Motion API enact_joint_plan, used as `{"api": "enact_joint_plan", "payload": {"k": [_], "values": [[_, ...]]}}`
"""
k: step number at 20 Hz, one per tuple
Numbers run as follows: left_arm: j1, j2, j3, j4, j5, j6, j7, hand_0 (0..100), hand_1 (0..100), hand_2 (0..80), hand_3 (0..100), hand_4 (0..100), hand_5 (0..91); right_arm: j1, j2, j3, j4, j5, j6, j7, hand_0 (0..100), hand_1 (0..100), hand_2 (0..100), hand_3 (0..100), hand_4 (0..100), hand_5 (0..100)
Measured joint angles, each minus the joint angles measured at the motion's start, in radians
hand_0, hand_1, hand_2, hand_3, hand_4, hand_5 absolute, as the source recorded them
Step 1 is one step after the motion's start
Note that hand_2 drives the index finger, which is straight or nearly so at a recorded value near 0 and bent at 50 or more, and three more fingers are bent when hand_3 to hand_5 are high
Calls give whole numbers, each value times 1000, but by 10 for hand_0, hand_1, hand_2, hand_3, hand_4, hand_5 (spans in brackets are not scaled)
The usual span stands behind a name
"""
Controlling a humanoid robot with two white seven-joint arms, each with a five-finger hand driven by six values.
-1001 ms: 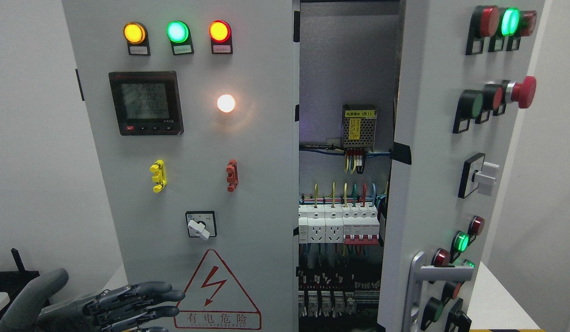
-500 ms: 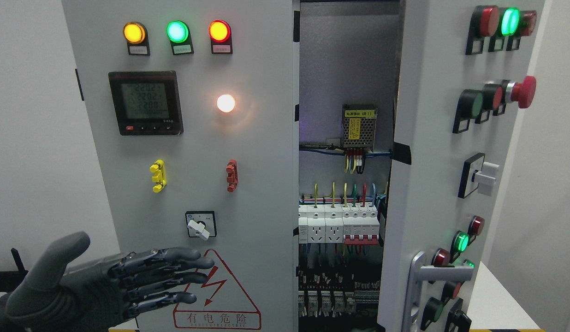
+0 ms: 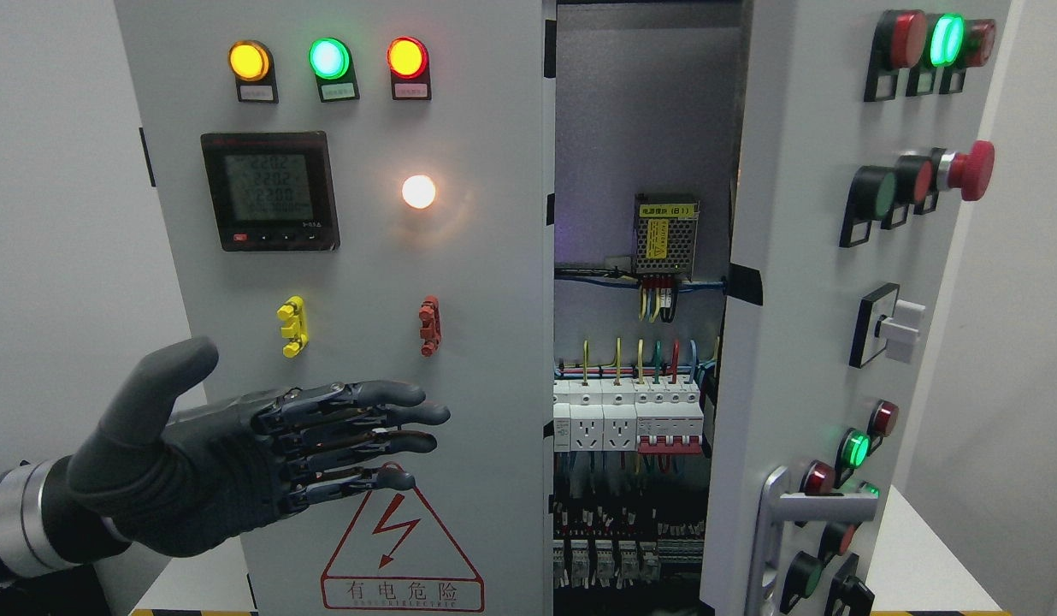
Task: Open door with both hands
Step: 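Raise the left hand toward the gap of the ajar button door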
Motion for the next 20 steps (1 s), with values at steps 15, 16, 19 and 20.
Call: {"api": "enact_joint_plan", "payload": {"k": [15,16,19,20], "values": [[-212,-176,-330,154,94,-29,23,0,0,0,0,32,0,0,0,0,0,0,0,3,0,0,0,0,0,0],[-233,-188,-348,162,110,-31,23,0,0,0,0,32,0,0,0,0,0,0,0,2,0,0,0,0,0,0],[-278,-218,-392,181,148,-36,23,0,0,0,0,31,0,0,0,0,0,0,0,1,0,0,0,0,0,0],[-292,-227,-405,187,158,-40,23,0,0,0,0,31,0,0,0,0,0,0,0,1,0,0,0,0,0,0]]}}
